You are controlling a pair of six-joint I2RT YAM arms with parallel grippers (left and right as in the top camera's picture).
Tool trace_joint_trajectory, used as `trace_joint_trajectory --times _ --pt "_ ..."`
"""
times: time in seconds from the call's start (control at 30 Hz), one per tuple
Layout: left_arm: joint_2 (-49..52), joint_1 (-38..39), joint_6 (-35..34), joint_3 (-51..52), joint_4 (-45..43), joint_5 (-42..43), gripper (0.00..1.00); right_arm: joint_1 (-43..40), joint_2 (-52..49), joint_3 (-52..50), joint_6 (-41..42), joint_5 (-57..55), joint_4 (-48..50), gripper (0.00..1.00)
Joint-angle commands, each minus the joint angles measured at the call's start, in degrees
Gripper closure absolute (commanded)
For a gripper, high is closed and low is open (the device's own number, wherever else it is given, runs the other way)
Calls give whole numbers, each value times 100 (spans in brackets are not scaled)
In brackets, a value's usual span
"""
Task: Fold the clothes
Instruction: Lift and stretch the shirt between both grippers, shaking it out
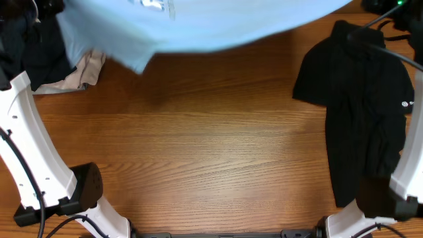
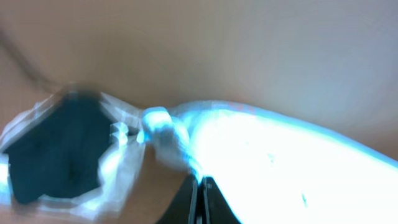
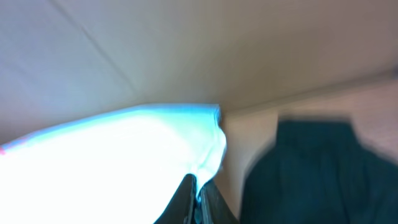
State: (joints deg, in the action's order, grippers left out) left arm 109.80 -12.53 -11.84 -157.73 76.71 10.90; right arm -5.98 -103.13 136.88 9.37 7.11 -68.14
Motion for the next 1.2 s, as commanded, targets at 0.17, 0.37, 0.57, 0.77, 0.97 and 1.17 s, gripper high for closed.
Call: trace_joint_trajectory --times 0.17,0.37,0.57,0.77,0.97,1.17 --pt "828 -61 306 -24 1858 -181 96 -20 -424 -15 -238 225 -1460 96" --pt "684 -57 352 -2 2009 350 96 -20 -297 -15 -348 374 -2251 96" --pt "28 -57 380 -2 2009 367 96 -20 295 -15 -345 372 -2621 96" --pt "-997 -57 413 -2 2009 136 96 -20 1397 -15 -341 304 -2695 96" --pt "-2186 -59 407 -4 2006 -529 96 -20 2754 -15 -205 -149 -2608 96" --pt "-3202 -59 238 -4 1843 -1624 96 -20 3860 7 28 -649 -2516 96"
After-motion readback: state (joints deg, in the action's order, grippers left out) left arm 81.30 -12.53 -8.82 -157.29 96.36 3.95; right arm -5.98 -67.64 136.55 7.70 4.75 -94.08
